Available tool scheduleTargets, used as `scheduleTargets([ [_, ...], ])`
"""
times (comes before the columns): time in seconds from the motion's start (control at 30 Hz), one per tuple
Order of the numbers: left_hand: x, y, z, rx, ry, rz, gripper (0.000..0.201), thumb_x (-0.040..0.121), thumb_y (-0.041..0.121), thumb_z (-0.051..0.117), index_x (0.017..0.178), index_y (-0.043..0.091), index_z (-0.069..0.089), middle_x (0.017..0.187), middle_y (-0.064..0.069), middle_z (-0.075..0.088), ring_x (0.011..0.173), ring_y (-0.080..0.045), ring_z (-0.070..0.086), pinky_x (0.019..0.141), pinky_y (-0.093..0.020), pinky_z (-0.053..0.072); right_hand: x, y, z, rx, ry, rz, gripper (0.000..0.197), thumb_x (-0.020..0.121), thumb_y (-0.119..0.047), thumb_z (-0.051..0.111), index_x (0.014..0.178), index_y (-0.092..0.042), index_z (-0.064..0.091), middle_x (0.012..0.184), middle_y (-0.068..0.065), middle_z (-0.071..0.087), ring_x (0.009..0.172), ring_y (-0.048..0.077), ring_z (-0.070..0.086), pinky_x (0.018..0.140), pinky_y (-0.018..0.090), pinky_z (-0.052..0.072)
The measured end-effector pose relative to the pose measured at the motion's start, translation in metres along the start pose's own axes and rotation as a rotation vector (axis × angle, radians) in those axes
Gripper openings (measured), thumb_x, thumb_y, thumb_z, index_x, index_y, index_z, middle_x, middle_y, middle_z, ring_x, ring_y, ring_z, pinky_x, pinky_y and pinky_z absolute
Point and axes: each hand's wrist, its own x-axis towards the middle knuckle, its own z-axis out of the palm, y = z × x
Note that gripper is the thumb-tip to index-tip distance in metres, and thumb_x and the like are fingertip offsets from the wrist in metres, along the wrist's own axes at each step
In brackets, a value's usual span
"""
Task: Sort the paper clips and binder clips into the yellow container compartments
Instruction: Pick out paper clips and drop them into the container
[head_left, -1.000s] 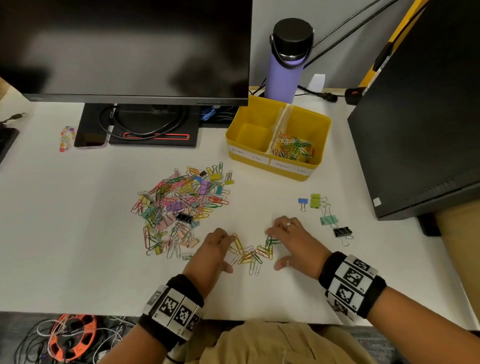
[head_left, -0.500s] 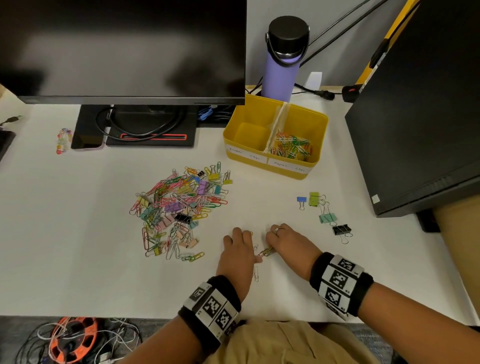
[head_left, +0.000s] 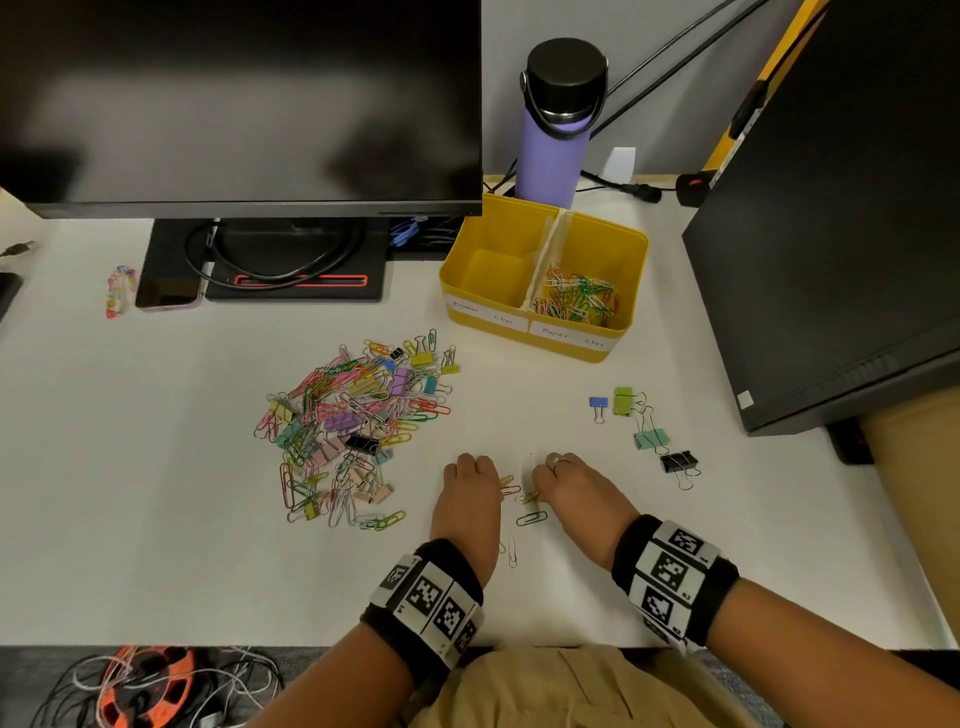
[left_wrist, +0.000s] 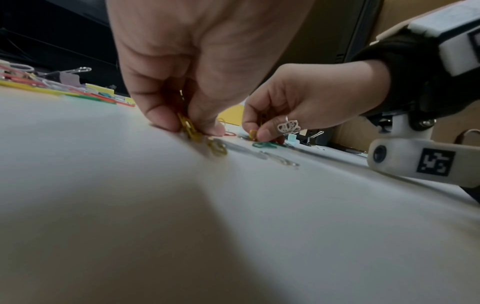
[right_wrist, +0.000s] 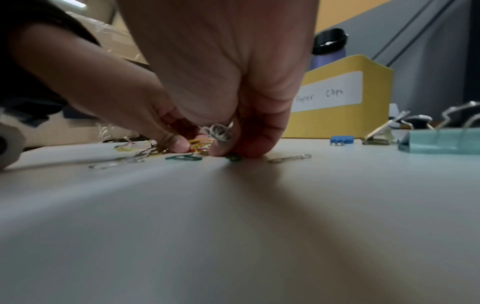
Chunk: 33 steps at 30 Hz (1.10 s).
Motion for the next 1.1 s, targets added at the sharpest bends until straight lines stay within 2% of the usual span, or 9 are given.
scheduleTargets([
  [0.1, 0.001, 0.001, 0.001, 0.040, 0.017, 0.034, 0.034, 0.086, -0.001, 0.051, 0.118, 0.004, 0.041, 0.126, -0.011, 0.042, 0.116, -0.022, 0.041, 0.088, -0.026, 0.042, -0.004, -0.008, -0.008, -0.115, 0.044, -0.059, 0.042, 0.027, 0.012, 0.074, 0.059, -0.011, 0.059, 0.059, 0.005, 0.059, 0.051, 0.016, 0.058, 0.036, 0.017, 0.039],
  [0.2, 0.006, -0.001, 0.002, 0.081, 0.013, 0.073, 0.031, 0.088, 0.000, 0.049, 0.118, 0.003, 0.043, 0.124, -0.012, 0.046, 0.115, -0.022, 0.042, 0.090, -0.027, 0.041, -0.001, -0.001, -0.013, 0.103, -0.054, -0.013, 0.026, 0.073, 0.015, 0.050, 0.093, 0.003, 0.061, 0.096, 0.020, 0.060, 0.091, 0.029, 0.059, 0.074, 0.030, 0.047],
  [0.27, 0.010, -0.003, 0.002, 0.075, 0.005, 0.100, 0.028, 0.090, 0.000, 0.047, 0.118, 0.003, 0.044, 0.123, -0.011, 0.049, 0.115, -0.022, 0.044, 0.090, -0.026, 0.040, 0.002, 0.005, -0.019, 0.370, -0.054, 0.072, 0.024, 0.080, 0.013, 0.046, 0.094, 0.004, 0.064, 0.096, 0.017, 0.063, 0.092, 0.026, 0.060, 0.081, 0.030, 0.046],
  [0.43, 0.021, -0.025, -0.005, -0.392, 0.090, 0.059, 0.018, 0.089, 0.001, 0.052, 0.106, 0.005, 0.057, 0.103, -0.009, 0.064, 0.091, -0.017, 0.058, 0.075, -0.019, 0.042, 0.017, 0.017, -0.075, 0.770, 0.352, 0.192, 0.012, 0.078, 0.005, 0.065, 0.076, -0.005, 0.071, 0.063, -0.013, 0.060, 0.053, -0.011, 0.056, 0.061, 0.002, 0.046],
  [0.6, 0.022, -0.047, -0.033, -1.054, -0.030, 0.109, 0.025, 0.089, -0.001, 0.052, 0.095, 0.023, 0.059, 0.063, 0.005, 0.046, 0.058, -0.007, 0.042, 0.062, -0.015, 0.040, 0.064, 0.039, -0.154, 0.482, 0.794, 0.251, 0.010, 0.084, -0.011, 0.063, 0.086, -0.005, 0.071, 0.084, 0.005, 0.069, 0.078, 0.016, 0.061, 0.083, 0.025, 0.047],
  [0.77, 0.023, -0.066, -0.028, -1.946, -0.516, 0.026, 0.036, 0.062, 0.014, 0.084, 0.094, 0.020, 0.068, 0.070, 0.003, 0.058, 0.065, -0.009, 0.056, 0.062, -0.021, 0.052, 0.097, 0.058, -0.159, 0.118, 0.260, 0.303, 0.020, 0.090, -0.014, 0.055, 0.104, -0.006, 0.067, 0.112, 0.017, 0.065, 0.102, 0.030, 0.059, 0.090, 0.036, 0.046],
  [0.87, 0.019, -0.073, -0.020, -2.188, -0.600, 0.083, 0.022, 0.078, 0.009, 0.070, 0.098, 0.015, 0.066, 0.078, 0.000, 0.061, 0.073, -0.012, 0.059, 0.068, -0.021, 0.054, 0.076, 0.047, -0.152, -0.013, 0.432, 0.157, 0.030, 0.089, -0.012, 0.055, 0.119, -0.007, 0.057, 0.121, 0.018, 0.057, 0.112, 0.035, 0.051, 0.093, 0.044, 0.047],
  [0.97, 0.011, -0.071, -0.019, -2.256, -0.634, 0.066, 0.019, 0.074, 0.010, 0.069, 0.093, 0.008, 0.066, 0.081, -0.005, 0.062, 0.073, -0.017, 0.059, 0.065, -0.023, 0.054, 0.035, 0.032, -0.123, -0.088, 0.565, -0.165, 0.028, 0.073, 0.006, 0.067, 0.099, -0.005, 0.065, 0.100, 0.017, 0.066, 0.092, 0.035, 0.062, 0.068, 0.042, 0.058],
  [1.1, 0.002, -0.069, -0.024, -2.137, -0.574, 0.008, 0.033, 0.055, 0.031, 0.078, 0.074, 0.006, 0.068, 0.075, -0.008, 0.065, 0.068, -0.019, 0.062, 0.056, -0.022, 0.053, -0.001, 0.041, -0.067, -0.055, -0.069, -0.218, 0.025, 0.078, 0.004, 0.059, 0.097, -0.011, 0.066, 0.100, 0.007, 0.063, 0.093, 0.027, 0.064, 0.076, 0.036, 0.055],
])
